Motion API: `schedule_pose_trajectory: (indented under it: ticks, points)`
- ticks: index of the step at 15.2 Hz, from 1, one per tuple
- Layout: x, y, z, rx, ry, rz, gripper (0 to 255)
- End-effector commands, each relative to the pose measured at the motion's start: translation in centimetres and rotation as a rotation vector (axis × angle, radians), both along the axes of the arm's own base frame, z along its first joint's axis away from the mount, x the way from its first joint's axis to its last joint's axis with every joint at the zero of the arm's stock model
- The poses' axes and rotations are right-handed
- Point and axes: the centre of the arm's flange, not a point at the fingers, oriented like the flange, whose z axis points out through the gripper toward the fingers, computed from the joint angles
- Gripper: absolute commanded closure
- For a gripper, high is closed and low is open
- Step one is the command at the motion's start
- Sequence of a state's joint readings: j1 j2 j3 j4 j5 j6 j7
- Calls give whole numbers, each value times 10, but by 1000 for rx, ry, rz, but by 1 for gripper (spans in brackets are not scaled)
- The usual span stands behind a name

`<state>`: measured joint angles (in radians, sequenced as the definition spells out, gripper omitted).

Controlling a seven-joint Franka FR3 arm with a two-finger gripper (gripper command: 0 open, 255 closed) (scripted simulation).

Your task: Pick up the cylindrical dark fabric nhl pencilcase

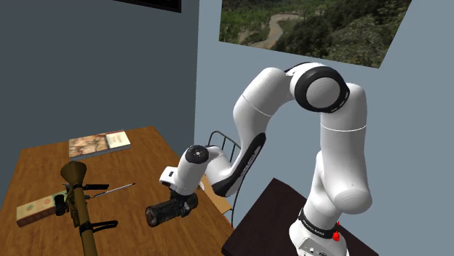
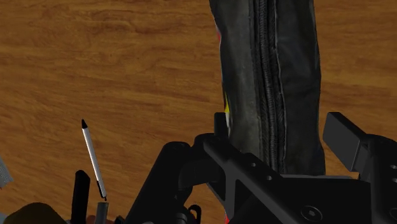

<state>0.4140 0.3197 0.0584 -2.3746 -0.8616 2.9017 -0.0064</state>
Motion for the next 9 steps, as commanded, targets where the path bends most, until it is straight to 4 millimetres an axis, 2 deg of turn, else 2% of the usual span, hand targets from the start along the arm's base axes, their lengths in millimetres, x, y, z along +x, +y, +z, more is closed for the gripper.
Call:
schedule_pose_trajectory:
  ticks: [1, 7, 9]
  points:
    - [1, -1, 11, 1, -1, 0, 255]
    - [1, -1, 43, 1, -1, 0, 255]
    - [1, -1, 44, 1, 0, 0, 255]
